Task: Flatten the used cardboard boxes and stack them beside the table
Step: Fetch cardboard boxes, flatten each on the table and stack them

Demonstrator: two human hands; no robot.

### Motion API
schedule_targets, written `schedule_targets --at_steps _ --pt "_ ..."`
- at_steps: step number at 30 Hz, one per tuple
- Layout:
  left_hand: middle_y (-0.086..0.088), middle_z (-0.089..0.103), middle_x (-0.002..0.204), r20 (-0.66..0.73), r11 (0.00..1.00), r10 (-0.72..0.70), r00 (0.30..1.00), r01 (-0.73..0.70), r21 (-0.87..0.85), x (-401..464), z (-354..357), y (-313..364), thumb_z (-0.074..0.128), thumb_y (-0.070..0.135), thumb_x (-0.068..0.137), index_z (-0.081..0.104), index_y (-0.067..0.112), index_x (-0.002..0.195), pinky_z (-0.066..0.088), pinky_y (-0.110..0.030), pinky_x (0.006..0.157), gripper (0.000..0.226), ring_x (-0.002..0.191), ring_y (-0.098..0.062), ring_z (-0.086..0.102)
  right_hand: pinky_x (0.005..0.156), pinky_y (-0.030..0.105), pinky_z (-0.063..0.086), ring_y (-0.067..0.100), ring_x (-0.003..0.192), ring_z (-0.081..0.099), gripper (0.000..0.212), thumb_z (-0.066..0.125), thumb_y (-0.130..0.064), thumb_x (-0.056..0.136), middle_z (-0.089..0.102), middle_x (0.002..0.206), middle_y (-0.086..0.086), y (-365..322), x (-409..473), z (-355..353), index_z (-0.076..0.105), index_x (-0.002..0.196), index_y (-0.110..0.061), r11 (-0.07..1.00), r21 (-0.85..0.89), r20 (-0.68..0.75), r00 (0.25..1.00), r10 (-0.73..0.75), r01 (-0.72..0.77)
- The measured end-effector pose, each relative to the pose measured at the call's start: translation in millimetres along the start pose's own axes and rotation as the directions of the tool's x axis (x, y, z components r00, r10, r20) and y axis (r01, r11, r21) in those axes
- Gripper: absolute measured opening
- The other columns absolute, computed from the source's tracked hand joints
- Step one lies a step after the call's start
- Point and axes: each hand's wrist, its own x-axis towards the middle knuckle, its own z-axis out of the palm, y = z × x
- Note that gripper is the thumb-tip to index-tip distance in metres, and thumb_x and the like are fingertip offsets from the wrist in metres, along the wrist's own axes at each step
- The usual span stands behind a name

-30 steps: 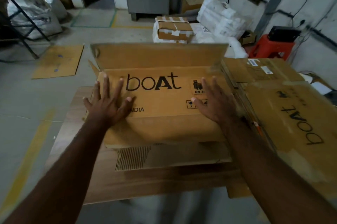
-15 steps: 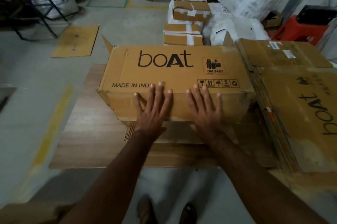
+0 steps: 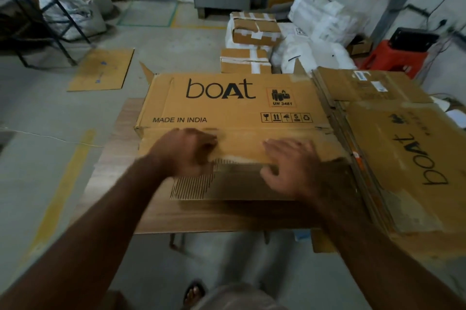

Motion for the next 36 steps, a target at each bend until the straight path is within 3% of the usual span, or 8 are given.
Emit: schedule_targets --at_steps 3,7,11,13,17,24,30,36 --pt "0.001 0.072 0.094 -0.203 0.999 -0.015 0.979 0.007 -0.042 10 -39 -5 0.054 0.052 0.09 0.07 0.02 0.11 0.051 -0.032 0.073 0.04 0.086 -0.019 0.068 0.096 0.041 0.037 0.02 0.087 0.064 0.036 0.052 -0.049 0.094 0.074 0.094 -0.001 6 32 -36 0.074 0.104 -0.022 0.999 0.014 -0.232 0.971 0.054 -0.052" --pt "-0.012 0.062 0.134 -0.566 0.966 -0.06 0.822 0.19 0.174 51 -41 -16 0.053 0.04 0.1 0.061 0.017 0.128 0.035 -0.051 0.106 0.038 0.127 -0.034 0.052 0.096 0.045 0.038 0.027 0.101 0.064 0.037 0.051 -0.044 0.097 0.073 0.108 0.004 16 101 -34 0.07 0.114 -0.018 0.988 -0.077 -0.376 0.922 0.093 -0.131" --pt "-0.015 -0.016 0.168 -0.373 0.972 -0.169 0.912 0.216 0.087 84 0 -23 0.045 0.045 0.099 0.003 0.021 0.163 -0.004 -0.065 0.121 0.08 0.156 -0.035 -0.012 0.117 0.059 0.025 0.032 0.15 0.031 0.062 0.043 -0.04 0.105 0.036 0.163 0.011 8 142 -2 0.03 0.16 -0.012 0.955 -0.089 -0.227 0.939 0.258 -0.284" --pt "-0.012 -0.024 0.167 -0.28 0.98 -0.183 0.942 0.197 0.024 89 27 -28 0.033 0.055 0.103 -0.011 0.024 0.162 -0.007 -0.066 0.12 0.08 0.153 -0.033 -0.021 0.123 0.061 0.011 0.029 0.158 0.006 0.068 0.031 -0.045 0.109 0.005 0.172 0.007 6 149 16 0.005 0.164 -0.016 0.93 -0.072 -0.024 0.933 0.358 -0.359" --pt "-0.007 -0.016 0.169 -0.058 0.982 -0.19 0.98 0.189 -0.011 97 49 -40 0.02 0.069 0.1 -0.008 0.028 0.162 -0.01 -0.058 0.119 0.079 0.155 -0.029 -0.013 0.125 0.056 -0.007 0.023 0.157 -0.013 0.069 0.009 -0.057 0.107 -0.015 0.171 0.003 10 142 47 -0.009 0.163 -0.02 0.905 -0.015 0.3 0.861 0.41 -0.425" --pt "-0.007 -0.019 0.169 0.034 0.992 -0.122 0.992 0.121 0.044 96 43 -51 0.024 0.069 0.1 -0.01 0.053 0.156 -0.005 -0.067 0.12 0.068 0.154 -0.037 -0.014 0.123 0.052 -0.007 0.022 0.158 -0.007 0.077 0.019 -0.067 0.104 -0.007 0.172 -0.001 8 116 41 -0.001 0.164 -0.023 0.934 0.018 0.276 0.899 0.339 -0.358" --pt "-0.008 -0.015 0.169 0.021 0.985 -0.123 0.992 0.12 0.123 98 37 -35 0.041 0.072 0.094 -0.004 0.041 0.159 0.003 -0.074 0.114 0.085 0.156 -0.034 -0.008 0.121 0.066 0.003 0.03 0.157 -0.006 0.08 0.046 -0.057 0.101 -0.007 0.172 -0.004 19 73 28 -0.002 0.163 -0.038 0.927 -0.037 0.267 0.89 0.369 -0.373" --pt "-0.005 0.016 0.168 -0.071 0.982 -0.163 0.984 0.169 0.089 111 35 4 0.064 0.052 0.091 0.025 0.022 0.156 0.024 -0.07 0.116 0.082 0.155 -0.026 0.015 0.116 0.076 0.008 0.032 0.157 -0.004 0.079 0.046 -0.059 0.1 -0.004 0.172 0.0 38 76 25 0.0 0.162 -0.041 0.87 -0.079 0.228 0.841 0.49 -0.486"
